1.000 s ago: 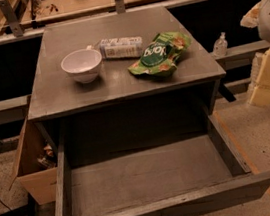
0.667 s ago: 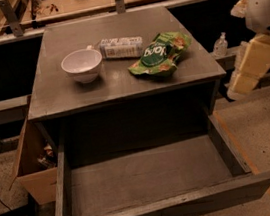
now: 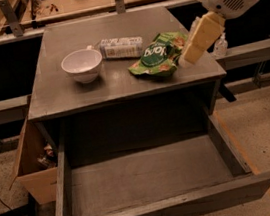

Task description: Place blue plastic bottle into top drawer

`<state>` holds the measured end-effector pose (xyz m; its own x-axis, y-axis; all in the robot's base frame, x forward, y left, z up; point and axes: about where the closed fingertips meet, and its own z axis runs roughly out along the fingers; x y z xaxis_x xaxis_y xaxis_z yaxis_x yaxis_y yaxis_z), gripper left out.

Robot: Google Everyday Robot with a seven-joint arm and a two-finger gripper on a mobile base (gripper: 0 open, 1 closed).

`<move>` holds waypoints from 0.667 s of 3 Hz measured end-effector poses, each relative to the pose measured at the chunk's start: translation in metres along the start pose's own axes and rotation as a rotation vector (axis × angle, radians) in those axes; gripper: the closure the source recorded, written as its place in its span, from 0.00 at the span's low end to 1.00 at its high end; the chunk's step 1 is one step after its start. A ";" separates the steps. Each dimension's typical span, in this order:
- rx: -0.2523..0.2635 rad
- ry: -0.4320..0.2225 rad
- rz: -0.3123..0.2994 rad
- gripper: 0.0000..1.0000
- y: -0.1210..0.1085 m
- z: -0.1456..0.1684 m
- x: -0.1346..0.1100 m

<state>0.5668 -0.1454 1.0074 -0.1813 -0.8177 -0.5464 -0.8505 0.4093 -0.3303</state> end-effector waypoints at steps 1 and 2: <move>-0.029 -0.146 0.055 0.00 -0.017 0.048 -0.029; -0.018 -0.225 0.093 0.00 -0.035 0.092 -0.055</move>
Offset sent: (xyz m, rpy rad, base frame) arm 0.1372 0.1020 -0.0441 0.3380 -0.0793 -0.0102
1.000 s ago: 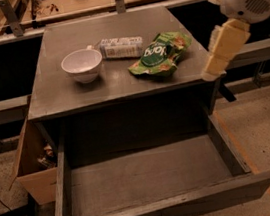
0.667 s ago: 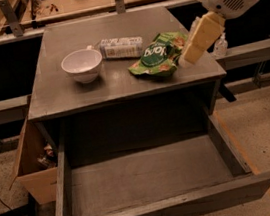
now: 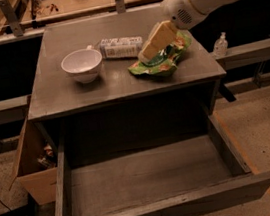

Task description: Place blue plastic bottle into top drawer

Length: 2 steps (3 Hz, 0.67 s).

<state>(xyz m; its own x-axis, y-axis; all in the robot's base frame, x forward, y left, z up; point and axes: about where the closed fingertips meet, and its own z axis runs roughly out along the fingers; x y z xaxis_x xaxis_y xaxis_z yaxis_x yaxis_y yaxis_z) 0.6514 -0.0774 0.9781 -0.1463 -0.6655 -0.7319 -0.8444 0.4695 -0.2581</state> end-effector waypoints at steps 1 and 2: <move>0.070 -0.020 0.008 0.00 -0.022 0.033 -0.024; 0.077 -0.022 0.004 0.00 -0.023 0.038 -0.028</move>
Offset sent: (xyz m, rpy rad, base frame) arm 0.0350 0.0219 0.0022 0.0117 -0.0461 -0.0455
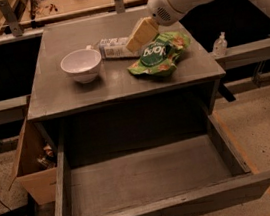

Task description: Place blue plastic bottle into top drawer

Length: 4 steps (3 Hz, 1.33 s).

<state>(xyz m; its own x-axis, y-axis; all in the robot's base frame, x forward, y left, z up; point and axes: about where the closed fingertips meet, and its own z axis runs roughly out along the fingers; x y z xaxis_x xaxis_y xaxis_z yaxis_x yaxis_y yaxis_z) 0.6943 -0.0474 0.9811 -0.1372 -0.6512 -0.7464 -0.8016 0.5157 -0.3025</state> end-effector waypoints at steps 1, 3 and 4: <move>0.021 -0.030 0.039 0.00 -0.011 0.012 0.012; 0.026 -0.092 0.093 0.00 -0.047 0.042 0.028; -0.027 -0.131 0.150 0.00 -0.063 0.073 0.038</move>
Offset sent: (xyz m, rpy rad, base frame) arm 0.0701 -0.0257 -0.0247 0.1411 -0.0519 -0.0572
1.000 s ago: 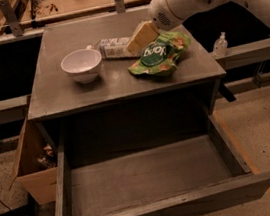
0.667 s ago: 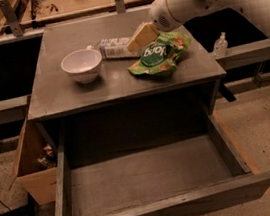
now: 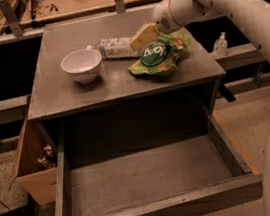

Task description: Place blue plastic bottle into top drawer

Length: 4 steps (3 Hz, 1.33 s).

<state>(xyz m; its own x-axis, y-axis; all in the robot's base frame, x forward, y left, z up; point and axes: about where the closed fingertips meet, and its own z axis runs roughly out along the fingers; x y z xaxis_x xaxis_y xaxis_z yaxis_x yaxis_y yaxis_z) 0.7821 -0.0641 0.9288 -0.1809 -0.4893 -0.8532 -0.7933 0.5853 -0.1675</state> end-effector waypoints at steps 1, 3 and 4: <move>-0.029 0.003 0.043 0.00 -0.004 0.024 0.014; -0.070 0.005 0.055 0.18 -0.013 0.083 0.034; -0.117 -0.013 0.032 0.41 -0.011 0.104 0.031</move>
Offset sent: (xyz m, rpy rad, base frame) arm 0.0599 0.0177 -0.0759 0.0315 0.0875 -0.0116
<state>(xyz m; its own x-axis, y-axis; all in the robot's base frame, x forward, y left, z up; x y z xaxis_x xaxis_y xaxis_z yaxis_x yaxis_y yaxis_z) 0.8461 -0.0187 0.8529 -0.1998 -0.4628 -0.8637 -0.8497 0.5208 -0.0825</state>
